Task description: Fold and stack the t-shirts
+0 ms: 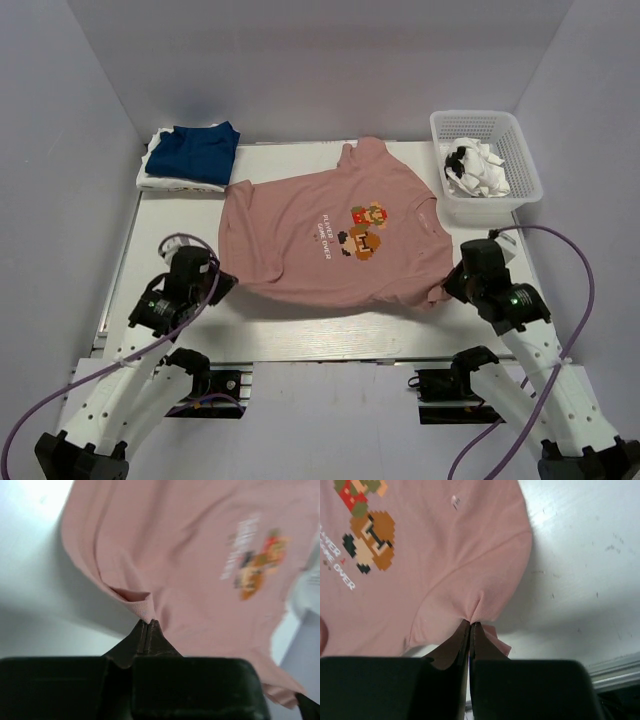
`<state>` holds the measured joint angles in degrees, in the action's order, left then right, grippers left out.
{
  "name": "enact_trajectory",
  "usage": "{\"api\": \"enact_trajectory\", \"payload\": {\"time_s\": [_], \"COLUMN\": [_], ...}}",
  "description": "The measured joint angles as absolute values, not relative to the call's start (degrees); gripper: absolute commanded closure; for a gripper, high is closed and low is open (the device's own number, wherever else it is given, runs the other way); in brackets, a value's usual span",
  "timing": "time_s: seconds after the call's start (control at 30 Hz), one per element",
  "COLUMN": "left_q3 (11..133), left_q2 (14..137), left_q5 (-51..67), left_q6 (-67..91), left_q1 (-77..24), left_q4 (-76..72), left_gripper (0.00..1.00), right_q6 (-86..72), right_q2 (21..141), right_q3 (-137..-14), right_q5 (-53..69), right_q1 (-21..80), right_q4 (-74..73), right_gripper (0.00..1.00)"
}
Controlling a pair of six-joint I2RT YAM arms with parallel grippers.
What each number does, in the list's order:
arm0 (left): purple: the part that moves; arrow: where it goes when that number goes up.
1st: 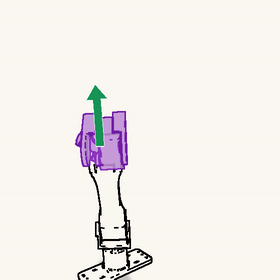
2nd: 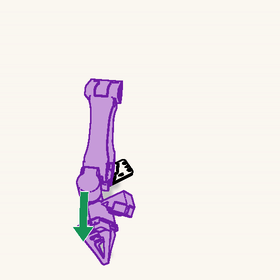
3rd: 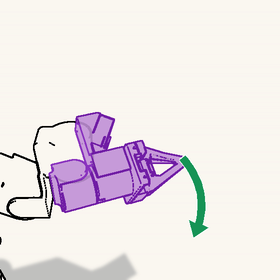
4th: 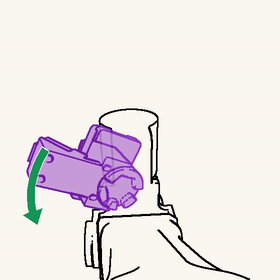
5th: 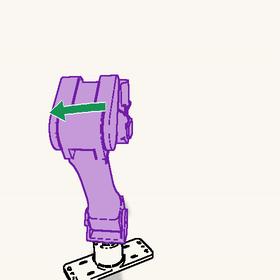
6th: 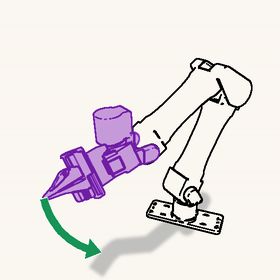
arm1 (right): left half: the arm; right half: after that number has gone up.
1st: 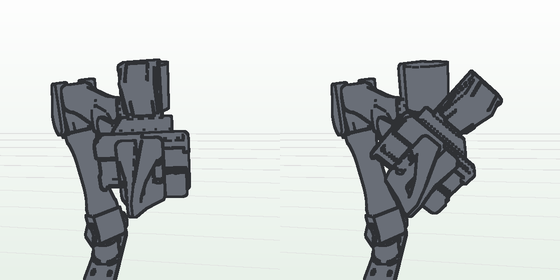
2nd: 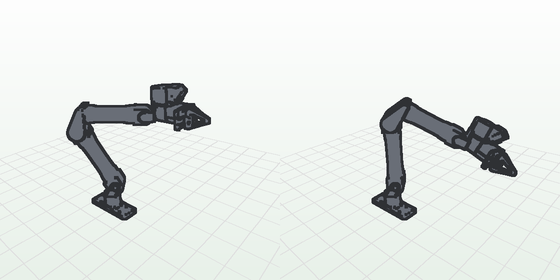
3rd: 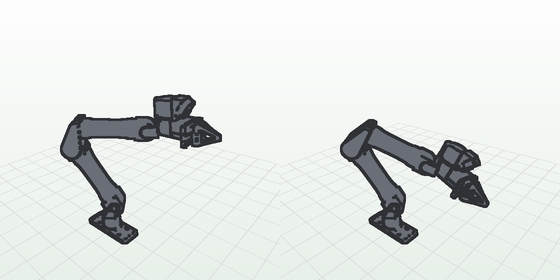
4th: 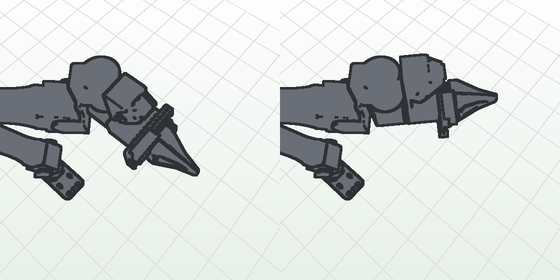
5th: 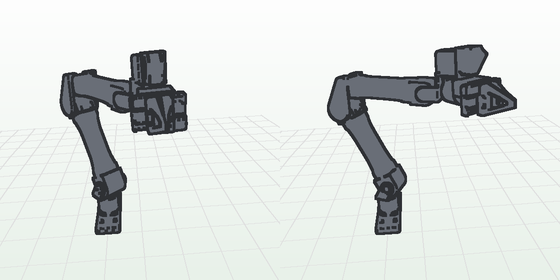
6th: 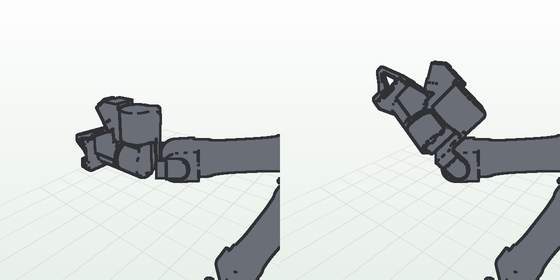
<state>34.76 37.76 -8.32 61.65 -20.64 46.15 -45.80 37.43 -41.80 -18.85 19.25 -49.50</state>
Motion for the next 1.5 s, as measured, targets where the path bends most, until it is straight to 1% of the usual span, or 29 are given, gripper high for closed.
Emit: {"api": "enact_trajectory", "payload": {"time_s": [0.13, 0.27, 0.43, 0.6, 0.67, 0.7, 0.87, 0.93, 1.1, 1.23, 1.37, 1.5], "left_q3": [44.1, 56.1, 69.8, 84.3, 89.0, 90.9, 101.1, 103.0, 103.3, 104.0, 105.5, 102.6], "left_q2": [40.2, 43.0, 44.0, 47.1, 48.1, 48.4, 50.0, 49.4, 44.5, 41.7, 42.3, 44.4], "left_q5": [-11.1, -15.1, -20.3, -21.8, -21.8, -21.8, -21.1, -20.3, -17.8, -16.4, -16.1, -17.3], "left_q6": [57.8, 53.7, 47.2, 40.7, 38.3, 37.2, 33.1, 31.9, 30.5, 30.0, 29.5, 29.0], "left_q1": [-20.7, -20.7, -20.7, -20.7, -20.7, -20.7, -20.7, -20.7, -20.6, -20.5, -20.5, -20.4], "left_q4": [42.6, 39.8, 33.0, 29.4, 27.9, 27.4, 27.4, 27.3, 27.0, 26.4, 26.0, 25.1], "left_gripper": [1.0, 1.0, 1.0, 1.0, 1.0, 1.0, 1.0, 1.0, 1.0, 1.0, 1.0, 1.0], "right_q6": [-42.9, -39.5, -31.9, -22.5, -19.1, -17.6, -11.9, -10.5, -7.9, -6.3, -4.7, -3.2], "right_q2": [39.1, 38.9, 41.4, 52.8, 56.6, 57.4, 56.1, 54.5, 50.1, 49.2, 49.8, 52.2], "right_q3": [-46.5, -57.9, -76.8, -104.9, -113.4, -115.7, -118.3, -118.3, -118.8, -119.5, -117.9, -114.3], "right_q5": [-20.9, -24.3, -26.9, -26.3, -26.0, -25.7, -23.9, -22.6, -19.7, -18.6, -19.0, -21.8], "right_q1": [19.3, 19.3, 19.2, 19.3, 19.3, 19.3, 19.5, 19.5, 19.6, 19.6, 19.6, 19.6], "right_q4": [-43.7, -37.6, -29.4, -29.5, -28.6, -28.1, -25.3, -24.6, -21.7, -19.7, -19.0, -17.5], "right_gripper": [1.0, 1.0, 1.0, 1.0, 1.0, 1.0, 1.0, 1.0, 1.0, 1.0, 1.0, 1.0]}}
